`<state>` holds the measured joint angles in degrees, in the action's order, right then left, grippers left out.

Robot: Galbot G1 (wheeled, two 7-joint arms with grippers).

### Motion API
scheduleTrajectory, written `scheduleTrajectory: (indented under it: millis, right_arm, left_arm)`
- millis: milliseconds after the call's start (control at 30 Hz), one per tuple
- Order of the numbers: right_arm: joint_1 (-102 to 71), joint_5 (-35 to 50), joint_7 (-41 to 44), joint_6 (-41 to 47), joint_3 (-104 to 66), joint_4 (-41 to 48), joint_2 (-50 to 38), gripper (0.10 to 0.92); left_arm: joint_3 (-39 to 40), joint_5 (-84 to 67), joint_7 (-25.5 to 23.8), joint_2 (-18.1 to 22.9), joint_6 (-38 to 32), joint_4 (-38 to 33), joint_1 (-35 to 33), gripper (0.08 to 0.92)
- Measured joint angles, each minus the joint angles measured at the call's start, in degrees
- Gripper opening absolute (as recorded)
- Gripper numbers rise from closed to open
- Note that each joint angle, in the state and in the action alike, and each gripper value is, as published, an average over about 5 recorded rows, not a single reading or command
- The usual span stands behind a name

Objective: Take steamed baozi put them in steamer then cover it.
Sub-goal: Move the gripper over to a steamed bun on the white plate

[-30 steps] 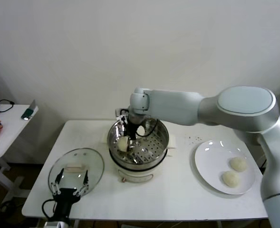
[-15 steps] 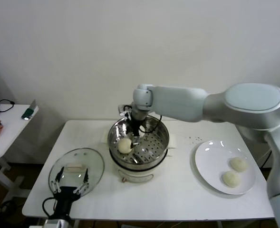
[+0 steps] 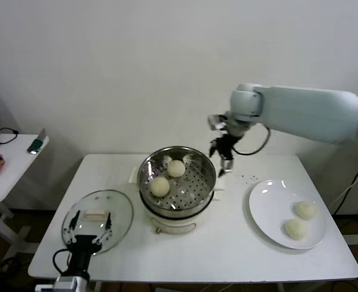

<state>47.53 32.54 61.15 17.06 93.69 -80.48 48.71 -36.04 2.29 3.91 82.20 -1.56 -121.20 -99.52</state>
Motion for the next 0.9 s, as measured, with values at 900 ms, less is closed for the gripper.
scheduleTrajectory:
  millis: [900]
  right_arm:
    - [-38.98,-30.97,1.86,-4.84,-28.63,3.02,-23.11,0.823]
  left_arm:
    - [-0.53,2.24,-0.01,1.94,0.69,-0.55,-1.71,0.823]
